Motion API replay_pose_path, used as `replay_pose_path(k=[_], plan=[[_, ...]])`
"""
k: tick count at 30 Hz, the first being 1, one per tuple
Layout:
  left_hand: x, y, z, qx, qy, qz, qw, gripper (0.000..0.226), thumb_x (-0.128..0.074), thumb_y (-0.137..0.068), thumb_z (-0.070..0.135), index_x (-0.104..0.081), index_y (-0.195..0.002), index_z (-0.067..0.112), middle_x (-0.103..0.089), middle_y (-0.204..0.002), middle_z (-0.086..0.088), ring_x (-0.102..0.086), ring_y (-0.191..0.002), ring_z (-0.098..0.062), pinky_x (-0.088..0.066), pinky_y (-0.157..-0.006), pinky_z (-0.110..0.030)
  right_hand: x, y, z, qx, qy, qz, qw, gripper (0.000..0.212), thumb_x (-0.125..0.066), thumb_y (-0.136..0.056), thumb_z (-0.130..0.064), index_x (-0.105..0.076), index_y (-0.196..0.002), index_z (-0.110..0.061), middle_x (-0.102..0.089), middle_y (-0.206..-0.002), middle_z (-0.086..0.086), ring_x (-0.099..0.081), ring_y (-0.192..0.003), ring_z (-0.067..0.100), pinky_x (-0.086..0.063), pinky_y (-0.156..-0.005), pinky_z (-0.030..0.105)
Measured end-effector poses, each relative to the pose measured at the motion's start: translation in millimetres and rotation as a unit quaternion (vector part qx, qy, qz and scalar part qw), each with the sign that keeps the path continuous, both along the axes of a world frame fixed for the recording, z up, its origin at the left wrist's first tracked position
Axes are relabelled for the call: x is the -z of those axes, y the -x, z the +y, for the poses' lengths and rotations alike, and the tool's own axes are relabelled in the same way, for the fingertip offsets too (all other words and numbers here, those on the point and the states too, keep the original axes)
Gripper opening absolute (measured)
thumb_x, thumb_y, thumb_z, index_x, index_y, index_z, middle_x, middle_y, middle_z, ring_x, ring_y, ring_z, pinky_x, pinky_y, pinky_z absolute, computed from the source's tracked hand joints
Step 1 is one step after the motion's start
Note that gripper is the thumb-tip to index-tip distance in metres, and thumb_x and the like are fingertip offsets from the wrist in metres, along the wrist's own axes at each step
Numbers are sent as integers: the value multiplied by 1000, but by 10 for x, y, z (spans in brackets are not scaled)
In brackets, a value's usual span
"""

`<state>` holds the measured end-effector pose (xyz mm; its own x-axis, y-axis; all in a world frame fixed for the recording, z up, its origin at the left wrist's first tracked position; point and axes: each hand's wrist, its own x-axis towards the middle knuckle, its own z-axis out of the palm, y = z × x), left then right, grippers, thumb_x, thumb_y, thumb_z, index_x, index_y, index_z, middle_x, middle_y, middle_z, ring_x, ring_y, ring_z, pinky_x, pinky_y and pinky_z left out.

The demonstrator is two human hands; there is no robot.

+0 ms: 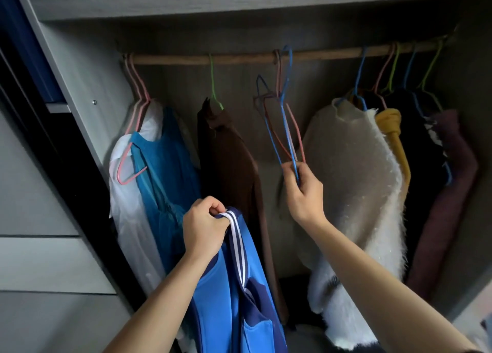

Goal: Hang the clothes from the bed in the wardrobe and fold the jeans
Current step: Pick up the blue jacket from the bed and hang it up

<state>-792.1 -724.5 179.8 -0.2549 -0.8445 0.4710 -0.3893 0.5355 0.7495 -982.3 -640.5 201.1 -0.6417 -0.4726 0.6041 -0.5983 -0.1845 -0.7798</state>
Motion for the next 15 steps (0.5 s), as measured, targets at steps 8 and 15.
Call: replay_pose_path(k=[8,15], plan=[[145,34,22,64,-8,42,997,29,-70,-72,4,-56,-78,28,-56,-72,4,-51,-59,-14,-44,-57,-27,279,-114,296,39,-38,-32,998,14,-51,-103,-30,-61,-105,-20,-60,-68,-6,-51,-60,-1,-40,-59,17],[430,248,272,185,6,-2,983,97,-68,-77,4,-18,-147,50,-55,-99,17,-52,-69,-8,-42,-71,-22,1038,-378,1238,74,-139,58,986,10,-43,-101,-37,-50,-100,-30,-49,-56,-5,-40,-45,6,-35,-50,27]])
